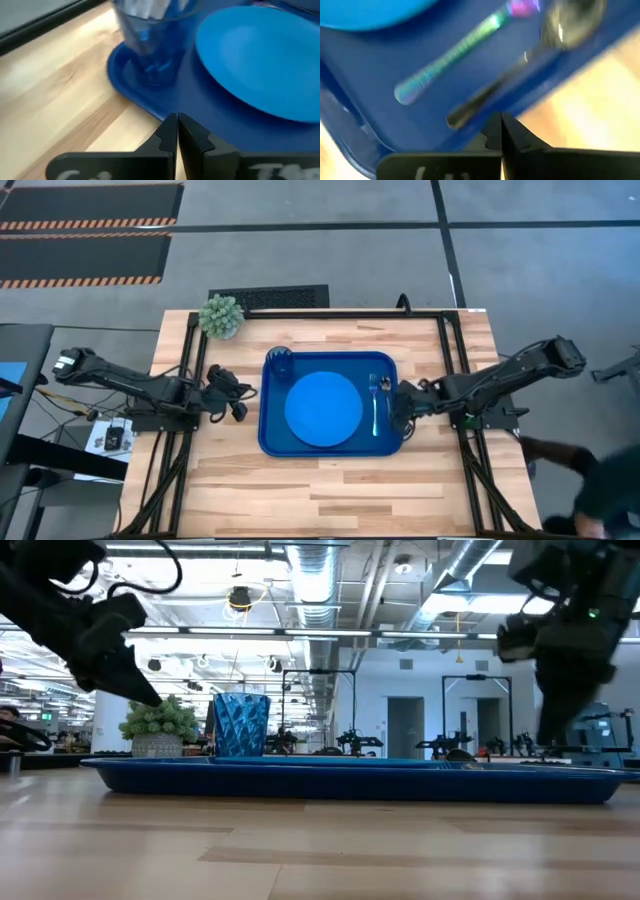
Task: Pick and place plate/cup/fork/spoon on tray
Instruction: Return to Home Position
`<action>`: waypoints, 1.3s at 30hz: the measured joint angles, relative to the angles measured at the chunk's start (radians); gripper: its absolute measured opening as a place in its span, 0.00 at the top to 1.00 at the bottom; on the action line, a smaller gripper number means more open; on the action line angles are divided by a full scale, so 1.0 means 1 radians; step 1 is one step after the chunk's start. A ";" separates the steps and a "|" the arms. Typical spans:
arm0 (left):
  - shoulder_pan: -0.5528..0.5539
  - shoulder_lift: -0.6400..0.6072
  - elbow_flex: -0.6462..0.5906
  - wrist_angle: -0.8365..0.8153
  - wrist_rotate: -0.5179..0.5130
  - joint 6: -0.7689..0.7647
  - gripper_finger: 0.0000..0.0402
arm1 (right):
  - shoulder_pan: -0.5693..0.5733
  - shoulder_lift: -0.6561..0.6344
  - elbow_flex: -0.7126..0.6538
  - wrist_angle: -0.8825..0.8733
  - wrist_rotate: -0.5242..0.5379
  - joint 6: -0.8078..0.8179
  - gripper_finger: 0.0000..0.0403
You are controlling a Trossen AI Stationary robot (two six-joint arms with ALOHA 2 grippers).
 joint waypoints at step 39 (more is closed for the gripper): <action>0.411 -0.298 -0.277 0.716 0.605 0.574 1.00 | -0.611 -0.407 -0.532 1.275 -0.478 -0.886 0.99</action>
